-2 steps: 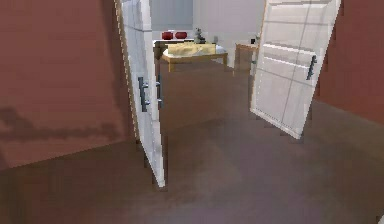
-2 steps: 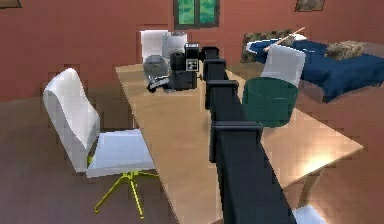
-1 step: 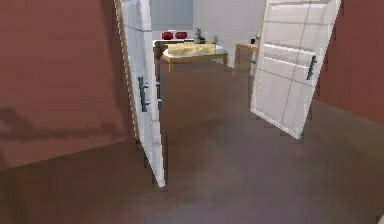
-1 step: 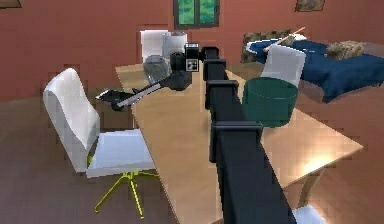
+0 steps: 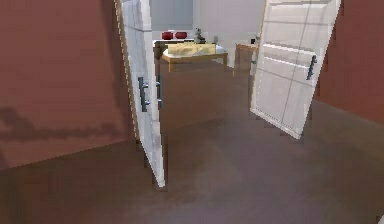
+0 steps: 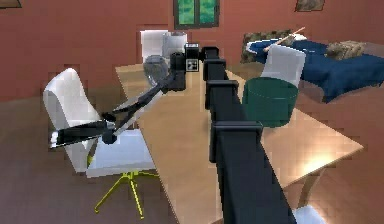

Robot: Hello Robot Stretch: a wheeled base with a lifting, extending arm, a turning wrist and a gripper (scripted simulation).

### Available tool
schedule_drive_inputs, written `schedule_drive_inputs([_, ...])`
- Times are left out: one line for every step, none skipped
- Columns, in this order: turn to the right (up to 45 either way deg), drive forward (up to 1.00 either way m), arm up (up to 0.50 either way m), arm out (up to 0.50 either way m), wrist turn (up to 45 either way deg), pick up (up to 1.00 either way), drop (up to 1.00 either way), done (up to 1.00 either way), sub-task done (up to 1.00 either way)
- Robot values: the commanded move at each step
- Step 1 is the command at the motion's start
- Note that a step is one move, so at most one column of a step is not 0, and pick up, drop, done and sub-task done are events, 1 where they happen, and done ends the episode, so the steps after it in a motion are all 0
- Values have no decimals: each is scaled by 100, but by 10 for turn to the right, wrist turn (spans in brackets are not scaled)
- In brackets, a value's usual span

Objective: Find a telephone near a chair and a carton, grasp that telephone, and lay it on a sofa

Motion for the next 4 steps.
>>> schedule_drive_inputs([0,0,0,0,-180,0,0,0,0])
schedule_drive_inputs([0,0,0,-40,0,0,0,0,0])
schedule_drive_inputs([150,0,0,0,0,0,0,0,0])
schedule_drive_inputs([0,100,0,0,0,0,0,0,0])
